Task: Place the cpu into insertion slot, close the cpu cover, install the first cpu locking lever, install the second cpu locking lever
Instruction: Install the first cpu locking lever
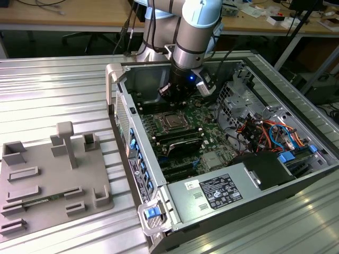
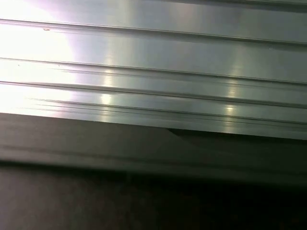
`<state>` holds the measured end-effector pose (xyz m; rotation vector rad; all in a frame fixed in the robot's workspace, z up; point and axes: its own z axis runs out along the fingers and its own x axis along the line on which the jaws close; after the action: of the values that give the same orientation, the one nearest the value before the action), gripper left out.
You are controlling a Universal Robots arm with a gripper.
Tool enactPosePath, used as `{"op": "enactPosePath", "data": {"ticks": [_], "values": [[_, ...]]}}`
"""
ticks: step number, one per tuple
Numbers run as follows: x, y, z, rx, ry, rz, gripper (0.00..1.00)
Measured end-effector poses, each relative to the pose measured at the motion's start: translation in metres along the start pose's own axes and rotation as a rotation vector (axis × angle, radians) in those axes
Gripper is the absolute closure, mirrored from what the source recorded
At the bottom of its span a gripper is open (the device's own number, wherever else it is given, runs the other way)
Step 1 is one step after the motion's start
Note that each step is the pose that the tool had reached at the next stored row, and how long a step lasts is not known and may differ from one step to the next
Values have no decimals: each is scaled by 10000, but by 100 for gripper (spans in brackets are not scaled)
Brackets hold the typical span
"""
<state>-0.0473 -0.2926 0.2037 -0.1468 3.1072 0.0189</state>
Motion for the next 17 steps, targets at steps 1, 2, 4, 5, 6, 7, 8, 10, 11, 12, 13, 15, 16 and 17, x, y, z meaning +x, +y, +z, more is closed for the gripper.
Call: {"op": "enactPosePath", "data": {"ticks": [1, 2, 4, 5, 6, 7, 8, 10, 11, 12, 13, 15, 16, 17], "values": [[0, 0, 0, -2, 0, -1, 89], [-1, 1, -1, -3, 0, -2, 89], [-1, 5, -4, -8, 0, 0, 89], [-1, 10, -8, -9, 1, 1, 89], [-2, 17, -8, -9, 0, 1, 89], [-2, 23, -9, -8, 1, 0, 89], [-3, 29, -9, -12, 0, 0, 89], [-4, 39, -9, -16, 1, 0, 89], [-4, 39, -9, -17, 0, -1, 89], [-4, 39, -9, -18, 0, -2, 89], [-4, 40, -8, -18, -1, -1, 89], [-4, 39, -8, -18, -1, 1, 89], [-4, 37, -8, -19, -1, 1, 89], [-3, 33, -8, -18, -1, -1, 89]]}}
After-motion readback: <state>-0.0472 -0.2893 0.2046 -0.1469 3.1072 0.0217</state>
